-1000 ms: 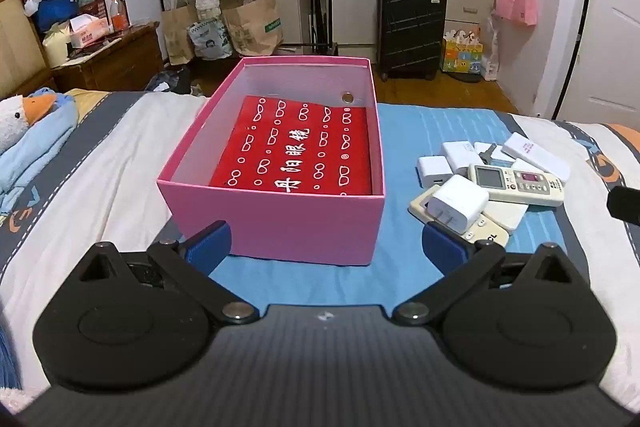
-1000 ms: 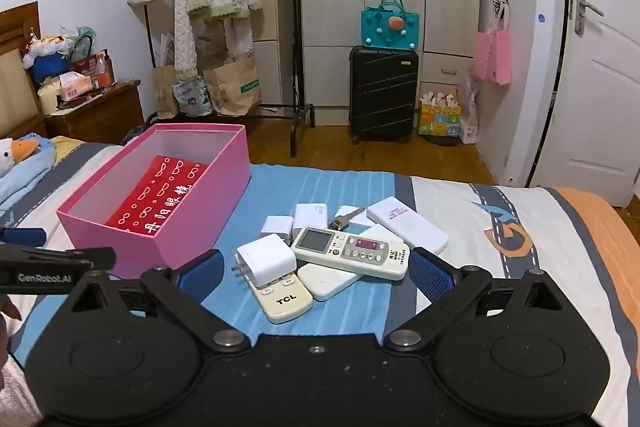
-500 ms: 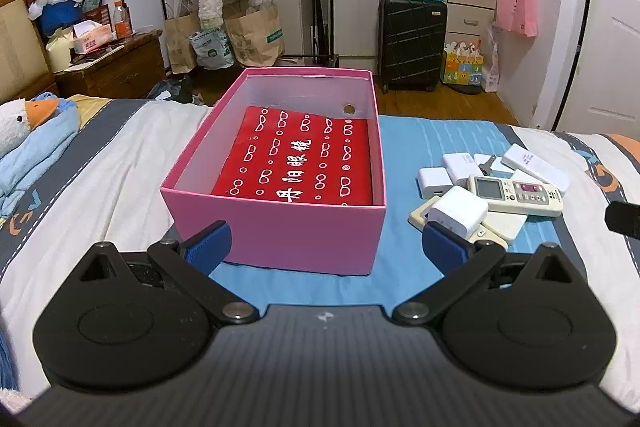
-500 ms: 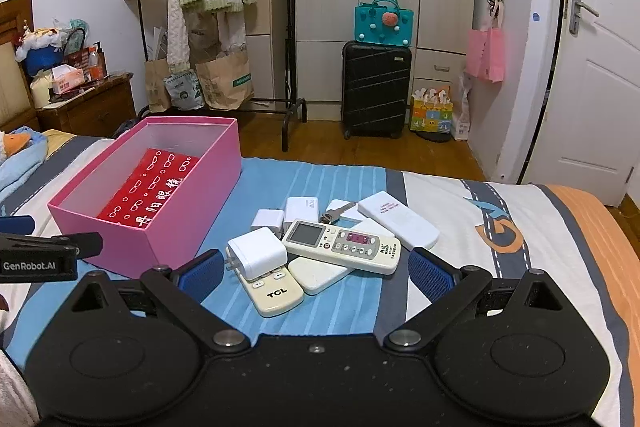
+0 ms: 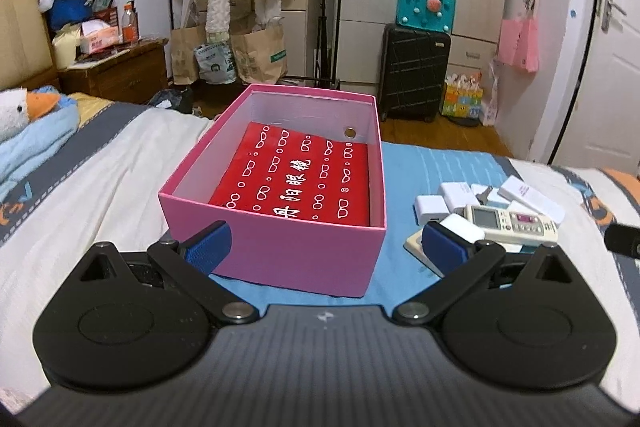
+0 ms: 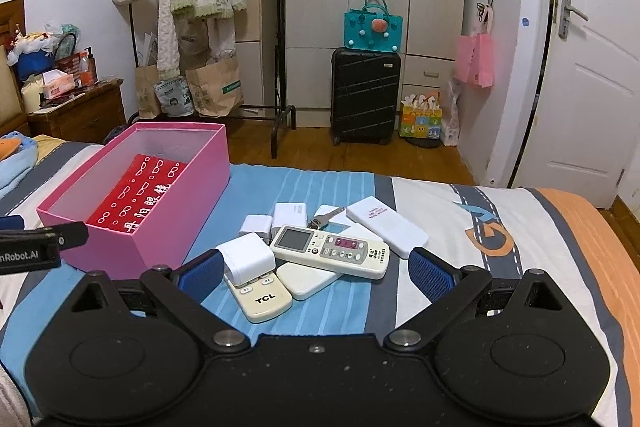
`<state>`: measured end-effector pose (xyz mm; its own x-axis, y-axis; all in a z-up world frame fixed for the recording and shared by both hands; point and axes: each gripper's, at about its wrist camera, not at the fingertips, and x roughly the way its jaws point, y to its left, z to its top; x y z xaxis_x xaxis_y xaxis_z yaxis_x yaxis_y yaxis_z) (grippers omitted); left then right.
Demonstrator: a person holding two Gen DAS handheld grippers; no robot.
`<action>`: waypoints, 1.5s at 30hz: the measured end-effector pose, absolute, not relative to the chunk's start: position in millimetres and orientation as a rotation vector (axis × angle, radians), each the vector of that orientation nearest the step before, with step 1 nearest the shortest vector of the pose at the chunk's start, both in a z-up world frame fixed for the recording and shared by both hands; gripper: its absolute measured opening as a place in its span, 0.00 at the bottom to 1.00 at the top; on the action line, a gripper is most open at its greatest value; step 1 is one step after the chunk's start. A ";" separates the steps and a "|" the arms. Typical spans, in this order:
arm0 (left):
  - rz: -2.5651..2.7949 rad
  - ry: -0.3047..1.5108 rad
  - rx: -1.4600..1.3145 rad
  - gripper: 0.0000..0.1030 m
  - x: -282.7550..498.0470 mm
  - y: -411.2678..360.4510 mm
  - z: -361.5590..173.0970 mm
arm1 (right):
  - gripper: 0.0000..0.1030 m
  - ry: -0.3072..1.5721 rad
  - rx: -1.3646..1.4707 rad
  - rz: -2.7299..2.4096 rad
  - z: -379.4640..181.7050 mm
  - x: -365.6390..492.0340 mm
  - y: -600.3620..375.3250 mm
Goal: Organize rigid objects
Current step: 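Move both tools toward the pile of remotes and chargers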
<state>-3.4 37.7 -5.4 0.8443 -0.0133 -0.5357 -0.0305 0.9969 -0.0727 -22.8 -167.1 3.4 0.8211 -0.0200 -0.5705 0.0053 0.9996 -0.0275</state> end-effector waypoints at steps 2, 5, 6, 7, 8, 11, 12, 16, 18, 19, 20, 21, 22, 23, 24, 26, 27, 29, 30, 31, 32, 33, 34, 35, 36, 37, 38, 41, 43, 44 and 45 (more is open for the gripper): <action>0.013 0.564 -0.106 1.00 -3.1 40.6 -7.0 | 0.97 0.609 -0.027 -0.012 2.9 -22.8 -166.8; 0.010 0.574 -0.118 1.00 -1.5 41.9 -8.1 | 0.97 0.610 -0.030 -0.012 2.3 -22.4 -166.0; 0.008 0.573 -0.115 1.00 -1.5 41.7 -8.0 | 0.97 0.611 -0.032 -0.013 2.2 -22.4 -165.9; 0.006 0.574 -0.110 1.00 -1.5 41.3 -7.8 | 0.97 0.611 -0.032 -0.014 2.4 -22.2 -165.9; 0.002 0.575 -0.105 1.00 -1.5 40.8 -7.6 | 0.97 0.611 -0.034 -0.015 2.2 -22.3 -166.0; -0.009 0.577 -0.102 1.00 -2.0 40.2 -7.5 | 0.97 0.614 -0.032 -0.018 0.9 -22.0 -166.7; -0.011 0.579 -0.100 1.00 -2.2 39.8 -7.6 | 0.97 0.613 -0.032 -0.019 0.6 -21.9 -167.0; -0.022 0.577 -0.093 1.00 -3.4 39.2 -7.3 | 0.97 0.609 -0.033 -0.019 -0.3 -22.0 -167.5; -0.024 0.575 -0.093 1.00 -3.8 39.3 -7.0 | 0.97 0.607 -0.032 -0.016 -1.3 -22.2 -167.1; -0.024 0.575 -0.094 1.00 -3.8 39.2 -6.9 | 0.97 0.609 -0.031 -0.013 -1.8 -21.9 -167.1; -0.025 0.577 -0.095 1.00 -3.4 39.2 -6.8 | 0.97 0.611 -0.031 -0.011 -2.4 -21.9 -166.7; -0.023 0.578 -0.094 1.00 -3.2 39.0 -6.9 | 0.97 0.614 -0.031 -0.010 -2.8 -21.8 -166.7; -0.021 0.578 -0.091 1.00 -3.3 38.7 -7.0 | 0.97 0.615 -0.032 -0.009 -3.1 -22.0 -166.6; -0.020 0.579 -0.087 1.00 -3.1 38.4 -7.1 | 0.97 0.616 -0.033 -0.009 -3.1 -22.2 -166.1; -0.020 0.581 -0.084 1.00 -3.0 38.1 -7.4 | 0.97 0.617 -0.034 -0.009 -3.3 -22.1 -165.5; -0.022 0.582 -0.084 1.00 -2.9 38.0 -7.8 | 0.97 0.618 -0.034 -0.007 -3.4 -21.9 -165.4; -0.023 0.583 -0.083 1.00 -2.4 38.2 -7.9 | 0.97 0.619 -0.034 -0.007 -3.6 -21.9 -165.5; -0.027 0.586 -0.080 1.00 -2.3 37.9 -8.1 | 0.97 0.619 -0.034 -0.007 -3.7 -21.9 -165.5; -0.029 0.587 -0.078 1.00 -2.4 37.7 -8.8 | 0.97 0.620 -0.033 -0.007 -4.3 -21.9 -165.8; -0.031 0.590 -0.076 1.00 -2.3 37.5 -9.1 | 0.97 0.622 -0.031 -0.008 -4.5 -21.8 -166.1; -0.033 0.592 -0.074 1.00 -2.6 37.8 -9.1 | 0.97 0.623 -0.029 -0.008 -5.2 -21.3 -166.1; -0.035 0.595 -0.071 1.00 -2.4 37.4 -9.2 | 0.97 0.624 -0.029 -0.009 -5.4 -21.1 -166.2; -0.038 0.597 -0.069 1.00 -2.3 37.3 -9.1 | 0.97 0.625 -0.029 -0.009 -5.5 -20.6 -166.5; -0.042 0.598 -0.067 1.00 -2.4 37.1 -9.1 | 0.97 0.626 -0.029 -0.009 -5.1 -20.2 -166.4; -0.047 0.600 -0.065 1.00 -2.5 36.8 -9.1 | 0.97 0.626 -0.029 -0.009 -5.0 -20.2 -166.4; -0.051 0.601 -0.065 1.00 -2.6 36.7 -9.0 | 0.97 0.626 -0.029 -0.009 -5.0 -20.2 -166.4; -0.056 0.604 -0.065 1.00 -2.5 36.4 -8.8 | 0.97 0.626 -0.029 -0.009 -5.0 -20.2 -166.4; -0.081 0.618 -0.071 1.00 -2.6 35.9 -8.2 | 0.97 0.631 -0.023 -0.008 -5.1 -20.3 -166.8; -0.093 0.627 -0.075 1.00 -2.7 35.5 -8.2 | 0.97 0.630 -0.022 -0.009 -4.9 -20.5 -166.8; -0.098 0.632 -0.075 1.00 -2.3 34.5 -8.4 | 0.97 0.630 -0.024 -0.011 -4.4 -20.6 -166.4; -0.103 0.638 -0.074 1.00 -2.1 34.0 -8.6 | 0.97 0.630 -0.024 -0.011 -4.6 -20.8 -166.6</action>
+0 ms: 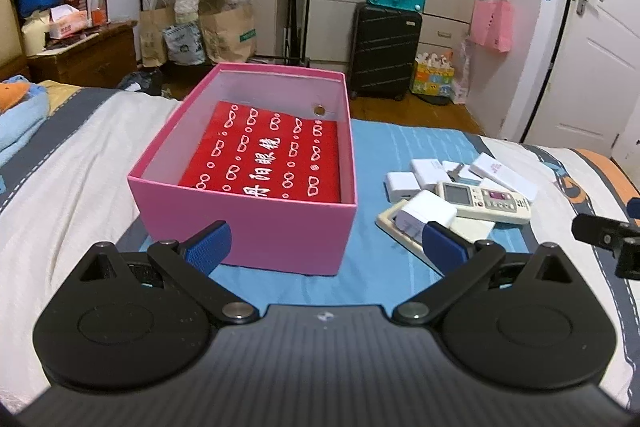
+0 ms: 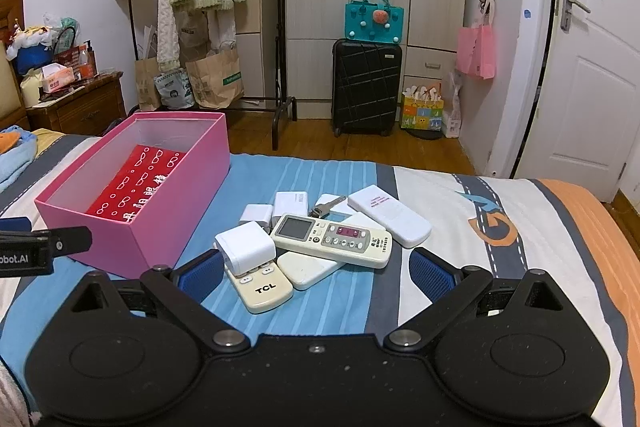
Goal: Organize rigid objects
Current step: 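Move both tools toward the pile of remotes and chargers, then grasp the white universal remote with the right gripper while left tool moves to box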
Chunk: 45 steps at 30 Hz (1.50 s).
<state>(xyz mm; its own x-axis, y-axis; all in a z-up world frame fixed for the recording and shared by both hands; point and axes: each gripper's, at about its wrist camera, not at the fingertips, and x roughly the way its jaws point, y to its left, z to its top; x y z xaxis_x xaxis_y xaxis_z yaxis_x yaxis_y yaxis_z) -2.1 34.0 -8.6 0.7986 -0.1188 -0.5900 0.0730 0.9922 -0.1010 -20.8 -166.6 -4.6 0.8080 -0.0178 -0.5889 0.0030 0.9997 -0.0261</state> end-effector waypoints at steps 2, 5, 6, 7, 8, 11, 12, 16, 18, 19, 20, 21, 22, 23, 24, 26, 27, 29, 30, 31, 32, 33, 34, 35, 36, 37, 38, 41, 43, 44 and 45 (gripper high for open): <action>-0.111 0.644 -0.071 1.00 -1.7 32.5 -9.2 | 0.97 0.631 -0.023 -0.010 -4.8 -20.7 -166.5; -0.116 0.644 -0.044 1.00 -3.2 28.4 -9.7 | 0.97 0.637 -0.020 -0.010 -5.2 -20.6 -167.0; -0.118 0.643 -0.035 1.00 -3.6 26.7 -8.8 | 0.97 0.638 -0.019 -0.012 -5.2 -20.5 -167.1; -0.122 0.643 -0.028 1.00 -4.2 25.7 -8.5 | 0.97 0.639 -0.020 -0.013 -5.0 -20.4 -167.5; -0.128 0.645 -0.027 1.00 -5.1 25.1 -8.1 | 0.97 0.638 -0.021 -0.014 -4.8 -20.3 -167.8; -0.146 0.660 -0.034 1.00 -5.6 24.8 -6.0 | 0.97 0.644 -0.020 -0.014 -4.4 -19.3 -169.6; -0.144 0.668 -0.029 1.00 -5.5 24.4 -5.2 | 0.97 0.643 -0.013 -0.006 -3.4 -19.2 -170.9; -0.139 0.686 0.005 1.00 -4.5 20.8 0.0 | 0.98 0.612 0.001 0.040 3.8 -21.7 -174.5; -0.141 0.703 0.010 1.00 -1.4 20.2 4.4 | 0.98 0.588 -0.002 0.050 8.2 -21.4 -174.3; -0.146 0.710 0.009 1.00 0.6 20.0 7.4 | 0.98 0.571 -0.001 0.060 11.0 -20.9 -174.7; -0.151 0.717 0.008 1.00 3.1 19.9 10.5 | 0.98 0.555 0.002 0.070 14.2 -19.5 -175.3; -0.157 0.730 0.004 1.00 7.0 20.2 14.3 | 0.98 0.541 0.004 0.081 17.6 -17.8 -176.3; -0.161 0.743 0.000 1.00 11.0 20.9 18.1 | 0.98 0.526 0.008 0.098 20.5 -15.4 -177.8; -0.162 0.761 0.000 1.00 16.5 22.2 23.4 | 0.98 0.516 0.017 0.122 23.8 -12.1 -180.3; -0.161 0.777 0.010 1.00 21.5 23.0 27.8 | 0.98 0.520 0.031 0.144 27.2 -7.2 -183.6; -0.164 0.811 0.064 1.00 32.6 24.2 39.0 | 0.98 0.535 0.065 0.174 33.5 3.4 -190.6; -0.170 0.823 0.093 1.00 38.2 24.7 45.5 | 0.98 0.543 0.077 0.182 37.2 9.1 -193.7; -0.168 0.846 0.132 1.00 49.6 26.8 57.5 | 0.98 0.576 0.071 0.202 44.0 21.3 -196.9; -0.164 0.856 0.151 1.00 54.4 27.4 62.9 | 0.98 0.593 0.061 0.215 47.1 27.3 -197.8; -0.167 0.867 0.172 1.00 59.5 27.2 68.3 | 0.98 0.610 0.052 0.229 50.6 33.7 -198.8; -0.176 0.879 0.190 1.00 65.6 28.2 73.4 | 0.98 0.623 0.046 0.237 52.6 38.0 -199.0; -0.184 0.892 0.202 1.00 72.4 29.5 78.0 | 0.98 0.638 0.042 0.244 54.9 43.5 -199.7; -0.187 0.902 0.209 1.00 78.7 31.1 81.5 | 0.98 0.656 0.041 0.252 56.4 48.5 -200.7; -0.188 0.913 0.220 1.00 86.0 32.0 85.0 | 0.98 0.677 0.048 0.259 56.9 54.5 -202.0; -0.194 0.927 0.226 1.00 92.5 32.6 86.8 | 0.98 0.697 0.055 0.266 56.6 60.9 -203.4; -0.207 0.950 0.226 0.99 99.5 33.6 87.9 | 0.98 0.714 0.056 0.275 55.6 65.8 -204.4; -0.215 0.978 0.227 0.97 107.1 34.6 87.4 | 0.98 0.729 0.052 0.288 53.3 70.8 -205.1; -0.205 1.008 0.272 0.97 126.8 36.3 82.8 | 0.97 0.747 0.013 0.345 45.0 84.9 -205.6; -0.205 1.029 0.298 0.97 140.4 40.1 76.1 | 0.97 0.751 -0.035 0.417 38.1 93.6 -206.7; -0.196 1.040 0.302 0.97 147.8 43.4 72.0 | 0.97 0.759 -0.068 0.452 33.9 99.3 -207.4; -0.182 1.046 0.305 0.97 155.1 47.3 69.2 | 0.97 0.772 -0.105 0.482 28.6 105.1 -207.4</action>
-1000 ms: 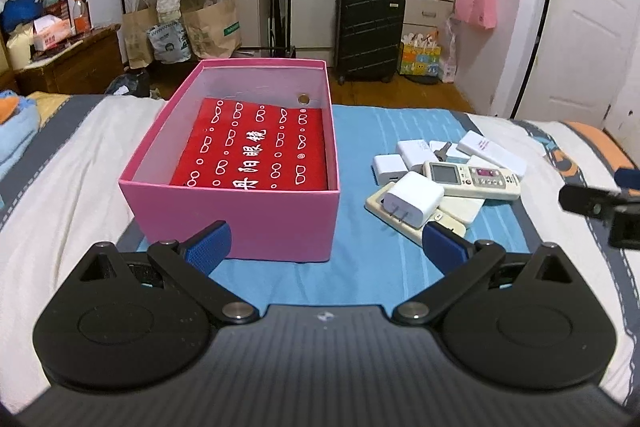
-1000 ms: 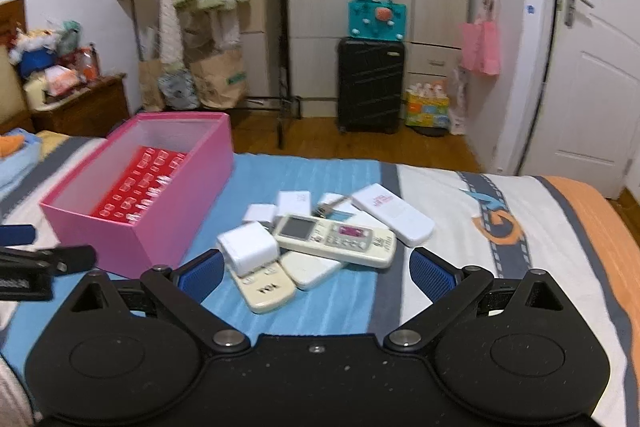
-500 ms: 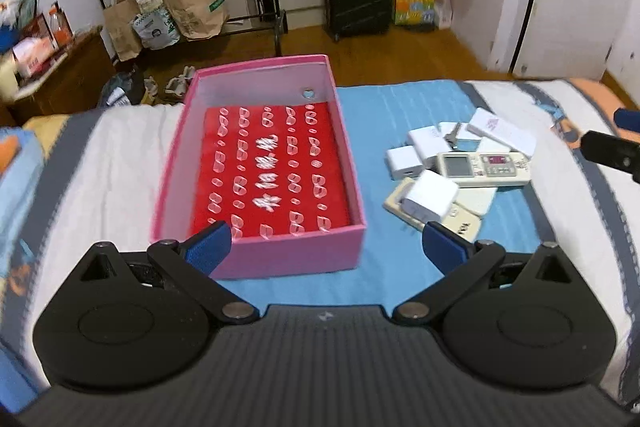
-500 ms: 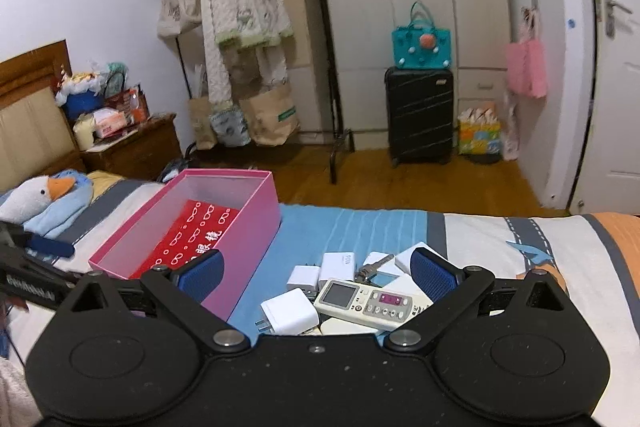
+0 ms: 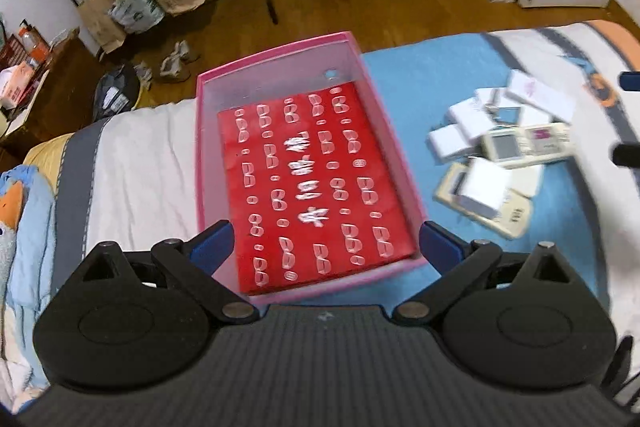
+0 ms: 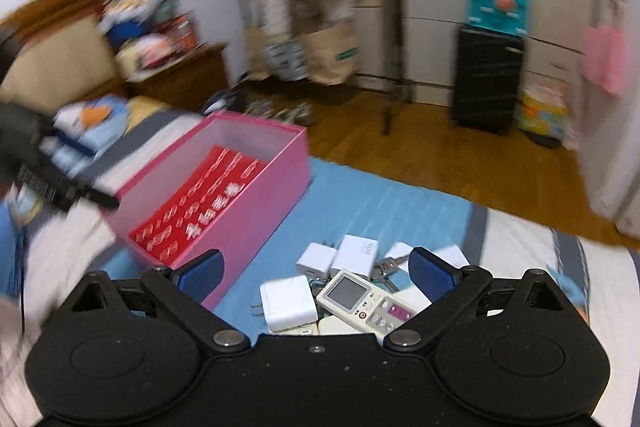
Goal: Organize rigid objects
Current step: 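Grasp the white universal remote with the right gripper while left tool moves to box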
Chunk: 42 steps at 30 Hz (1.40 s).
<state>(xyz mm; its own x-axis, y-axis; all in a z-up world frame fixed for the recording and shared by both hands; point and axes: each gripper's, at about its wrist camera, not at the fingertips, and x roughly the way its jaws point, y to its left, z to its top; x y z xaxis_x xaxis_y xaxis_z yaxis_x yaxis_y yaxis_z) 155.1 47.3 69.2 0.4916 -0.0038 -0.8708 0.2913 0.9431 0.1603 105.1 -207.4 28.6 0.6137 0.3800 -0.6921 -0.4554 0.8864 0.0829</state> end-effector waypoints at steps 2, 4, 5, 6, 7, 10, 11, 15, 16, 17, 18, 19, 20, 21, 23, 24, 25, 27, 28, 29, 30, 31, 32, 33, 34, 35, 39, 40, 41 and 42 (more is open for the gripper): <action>-0.169 1.050 0.305 0.97 171.5 56.3 61.7 | 0.97 0.807 -0.181 0.515 14.4 119.4 -205.0; -0.183 1.058 0.268 0.97 187.3 68.7 54.0 | 0.96 0.852 -0.200 0.514 -6.7 135.0 -205.1; -0.179 1.070 0.248 0.97 196.2 75.1 48.7 | 0.92 0.877 -0.194 0.521 -15.9 143.1 -206.6; -0.170 1.077 0.244 0.97 204.2 80.2 42.9 | 0.89 0.896 -0.192 0.530 -23.9 150.1 -207.1; -0.172 1.078 0.246 0.97 210.8 84.3 37.5 | 0.88 0.912 -0.199 0.540 -31.4 157.1 -208.2; -0.173 1.080 0.241 0.97 232.3 97.2 21.2 | 0.87 0.949 -0.257 0.588 -49.1 171.9 -208.5; -0.162 1.083 0.235 0.97 239.2 101.5 15.1 | 0.87 0.967 -0.277 0.602 -53.7 176.9 -207.5; -0.155 1.125 0.144 0.90 262.3 124.7 -11.3 | 0.87 1.067 -0.351 0.682 -71.1 191.3 -199.7; -0.148 1.111 0.144 0.90 264.2 128.8 -14.8 | 0.86 1.086 -0.385 0.704 -74.6 192.5 -195.0; -0.139 1.088 0.165 0.85 265.0 131.4 -16.9 | 0.84 1.100 -0.435 0.728 -78.4 193.3 -189.5; -0.135 1.090 0.170 0.82 267.0 133.7 -19.3 | 0.80 1.108 -0.476 0.741 -81.2 194.3 -185.5; -0.134 1.102 0.156 0.76 269.9 137.9 -22.3 | 0.78 1.111 -0.513 0.747 -84.2 195.9 -182.2; -0.130 1.114 0.127 0.71 272.5 143.9 -25.2 | 0.74 1.119 -0.536 0.745 -87.0 198.4 -180.1; -0.115 1.121 0.110 0.68 274.6 149.3 -28.1 | 0.71 1.129 -0.540 0.740 -89.4 201.5 -179.4; -0.053 1.119 0.118 0.66 277.1 158.2 -32.3 | 0.66 1.141 -0.522 0.728 -93.3 207.3 -180.3; -0.029 1.113 0.110 0.66 278.1 162.8 -34.4 | 0.66 1.147 -0.510 0.723 -96.0 210.5 -180.4; -0.021 1.116 0.101 0.61 278.6 166.1 -37.8 | 0.65 1.146 -0.493 0.721 -95.9 210.8 -180.7; -0.013 1.136 0.087 0.39 279.1 171.3 -46.4 | 0.65 1.139 -0.448 0.703 -95.1 211.3 -180.0; -0.011 1.144 0.083 0.22 280.3 172.5 -49.6 | 0.65 1.138 -0.415 0.685 -94.3 210.8 -179.6; -0.015 1.145 0.076 0.13 280.7 174.1 -52.4 | 0.65 1.137 -0.386 0.667 -93.6 210.2 -178.6; -0.022 1.138 0.062 0.11 280.7 176.0 -54.6 | 0.65 1.137 -0.358 0.648 -93.0 209.5 -178.2; -0.025 1.126 0.049 0.08 280.3 177.3 -56.4 | 0.65 1.135 -0.337 0.628 -92.9 208.4 -177.2; -0.028 1.115 0.044 0.04 279.8 177.7 -57.9 | 0.65 1.133 -0.332 0.610 -95.3 207.7 -175.7; -0.029 1.107 0.047 0.04 279.3 177.5 -59.8 | 0.65 1.129 -0.341 0.595 -97.0 206.6 -172.4; -0.026 1.100 0.051 0.04 280.7 176.8 -61.6 | 0.66 1.128 -0.356 0.582 -98.3 205.0 -170.6; -0.026 1.092 0.054 0.04 280.3 176.0 -62.9 | 0.66 1.131 -0.371 0.566 -98.8 203.2 -169.5; -0.023 1.094 0.000 0.05 282.4 180.2 -67.7 | 0.73 1.157 -0.396 0.545 -103.2 202.2 -169.7; -0.023 1.096 0.004 0.05 282.9 180.1 -69.2 | 0.71 1.161 -0.389 0.545 -102.2 203.0 -169.9; -0.024 1.096 0.007 0.05 282.6 180.0 -70.4 | 0.66 1.165 -0.380 0.543 -100.3 205.2 -169.8; -0.023 1.091 0.001 0.05 281.3 180.0 -70.4 | 0.64 1.167 -0.366 0.540 -98.4 205.6 -169.1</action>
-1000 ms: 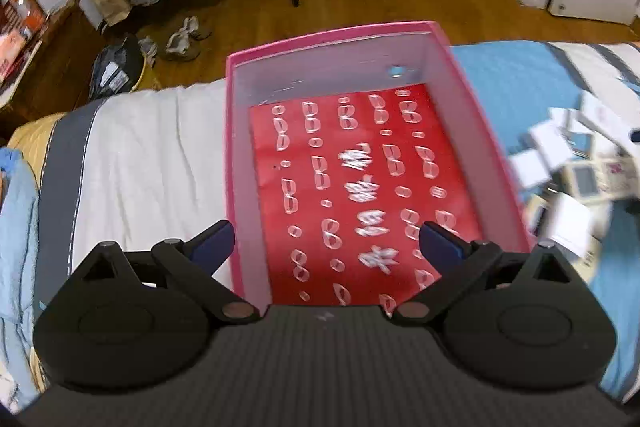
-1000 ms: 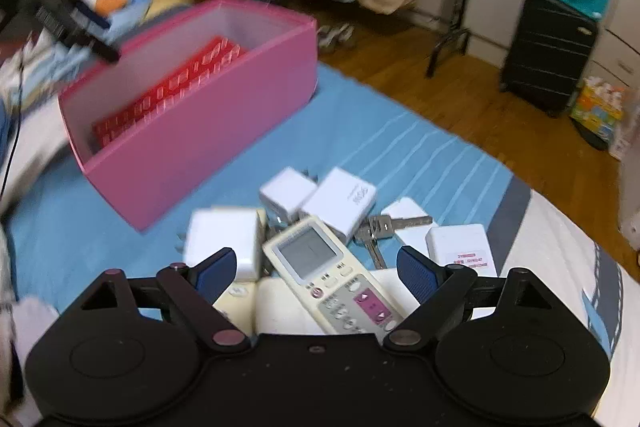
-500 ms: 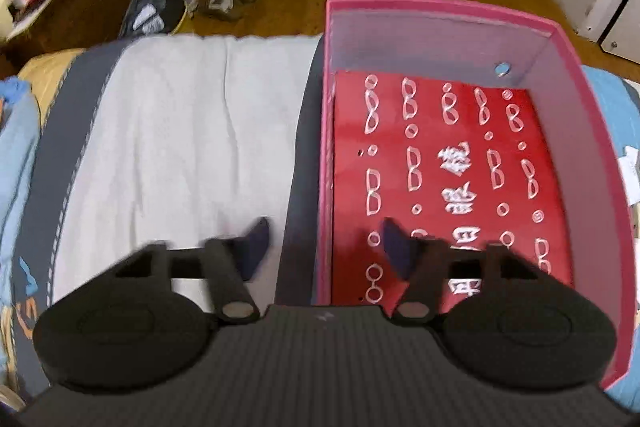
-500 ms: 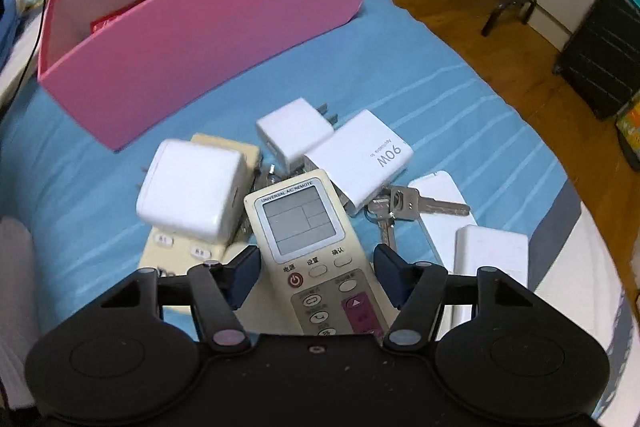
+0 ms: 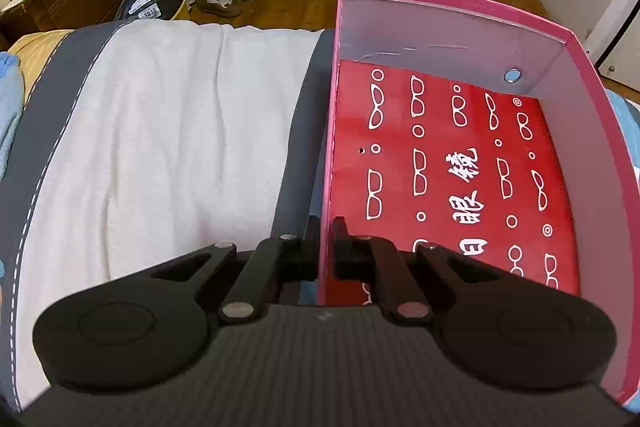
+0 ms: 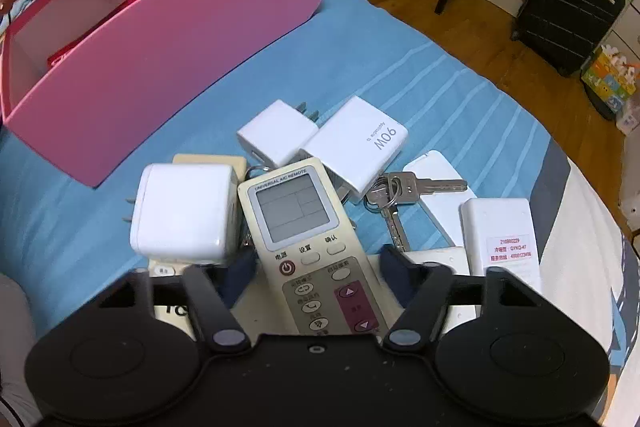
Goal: Organize rigid objects
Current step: 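Grasp the white universal remote with the right gripper while left tool moves to box, then carry the white remote into the pink box and release it with the right gripper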
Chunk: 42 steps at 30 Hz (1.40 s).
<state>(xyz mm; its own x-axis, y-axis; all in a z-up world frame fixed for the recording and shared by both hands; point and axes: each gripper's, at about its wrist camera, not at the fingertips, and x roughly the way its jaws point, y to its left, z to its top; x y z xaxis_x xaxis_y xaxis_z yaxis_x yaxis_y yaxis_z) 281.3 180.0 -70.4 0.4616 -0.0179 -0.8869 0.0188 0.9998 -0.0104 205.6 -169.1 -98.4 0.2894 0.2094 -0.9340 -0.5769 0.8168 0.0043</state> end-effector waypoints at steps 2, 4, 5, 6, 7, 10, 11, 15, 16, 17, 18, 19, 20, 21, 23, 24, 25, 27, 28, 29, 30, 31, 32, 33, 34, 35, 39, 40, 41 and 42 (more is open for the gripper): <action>-0.016 1.082 -0.006 0.03 279.0 181.1 -70.6 | 0.62 1.168 -0.325 0.525 -96.6 204.9 -168.2; 0.006 1.088 -0.028 0.03 278.4 183.2 -71.7 | 0.60 1.152 -0.302 0.490 -95.8 201.2 -167.2; 0.012 1.089 -0.039 0.03 278.9 183.5 -71.9 | 0.60 1.137 -0.286 0.455 -94.7 198.3 -167.0; 0.018 1.088 -0.046 0.03 279.4 183.3 -71.7 | 0.60 1.126 -0.264 0.421 -93.2 196.6 -168.5; 0.021 1.085 -0.044 0.03 279.5 181.7 -71.2 | 0.60 1.121 -0.237 0.394 -92.7 195.7 -170.7; 0.008 1.058 -0.033 0.03 275.1 177.2 -65.7 | 0.59 1.078 -0.155 0.344 -86.4 189.5 -178.6; 0.000 1.051 -0.038 0.03 273.9 177.3 -63.7 | 0.59 1.060 -0.138 0.337 -84.7 187.6 -180.9; -0.025 1.037 -0.054 0.03 273.0 179.8 -63.6 | 0.59 1.004 -0.089 0.324 -75.2 179.4 -185.3; -0.035 1.035 -0.059 0.04 272.8 180.0 -64.5 | 0.59 0.985 -0.079 0.326 -72.1 176.6 -185.8; -0.048 1.031 -0.060 0.04 272.7 179.5 -65.1 | 0.59 0.964 -0.072 0.331 -69.8 172.1 -185.7; -0.065 1.022 -0.057 0.04 272.2 178.7 -65.1 | 0.59 0.944 -0.062 0.342 -68.0 169.3 -186.5; -0.080 1.013 -0.057 0.05 272.3 179.5 -64.8 | 0.59 0.937 -0.052 0.351 -65.7 165.6 -187.9; -0.090 1.006 -0.067 0.05 272.3 180.9 -63.8 | 0.59 0.935 -0.045 0.351 -65.3 165.0 -186.9; -0.097 1.001 -0.071 0.05 272.0 182.2 -63.8 | 0.59 0.933 -0.044 0.344 -64.7 164.3 -186.0; -0.102 0.993 -0.059 0.05 272.0 181.2 -65.3 | 0.59 0.919 -0.039 0.326 -62.0 163.1 -186.6; -0.098 0.998 -0.060 0.05 272.1 180.2 -66.8 | 0.59 0.907 -0.029 0.324 -60.1 161.9 -187.2; -0.097 1.006 -0.064 0.05 272.6 180.4 -68.4 | 0.59 0.894 -0.013 0.324 -58.0 161.0 -188.5; -0.106 1.015 -0.092 0.06 273.4 183.7 -69.4 | 0.58 0.862 0.025 0.326 -50.4 158.0 -190.4; -0.112 1.012 -0.106 0.07 273.5 185.6 -68.5 | 0.58 0.844 0.040 0.331 -45.9 156.8 -190.7; -0.119 1.002 -0.112 0.07 272.7 186.5 -66.7 | 0.57 0.826 0.053 0.336 -41.1 156.5 -190.5; -0.125 0.993 -0.110 0.07 272.2 185.6 -65.2 | 0.57 0.808 0.051 0.335 -35.7 155.9 -188.4; -0.130 0.986 -0.107 0.08 271.6 184.7 -64.1 | 0.57 0.793 0.056 0.338 -30.2 156.0 -186.4; -0.132 0.984 -0.107 0.08 272.2 184.0 -63.7 | 0.57 0.769 0.072 0.348 -23.1 155.5 -184.7; -0.134 0.985 -0.108 0.08 272.5 183.0 -64.0 | 0.57 0.744 0.087 0.362 -16.6 153.7 -182.1; -0.137 0.986 -0.109 0.08 272.7 181.6 -64.5 | 0.57 0.720 0.101 0.376 -10.0 153.0 -180.1; -0.143 0.986 -0.109 0.08 273.9 182.1 -65.2 | 0.57 0.694 0.118 0.388 -2.7 152.1 -177.4; -0.157 1.000 -0.116 0.08 276.6 181.4 -66.9 | 0.57 0.680 0.159 0.461 23.5 158.3 -158.3; -0.151 1.013 -0.120 0.08 277.0 181.5 -67.9 | 0.57 0.692 0.172 0.490 29.3 163.5 -150.0; -0.141 1.034 -0.122 0.07 278.7 182.5 -70.1 | 0.57 0.705 0.188 0.516 33.3 168.0 -142.2; -0.131 1.053 -0.127 0.06 280.2 183.4 -72.0 | 0.57 0.725 0.203 0.543 36.7 174.2 -132.7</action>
<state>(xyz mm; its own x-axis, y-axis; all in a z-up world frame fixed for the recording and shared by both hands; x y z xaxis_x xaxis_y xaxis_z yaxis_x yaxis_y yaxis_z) 280.2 183.4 -72.0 0.4888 -0.1682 -0.8560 0.0467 0.9849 -0.1669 174.2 -132.7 36.7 0.6187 0.5363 -0.5741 -0.3997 0.8440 0.3577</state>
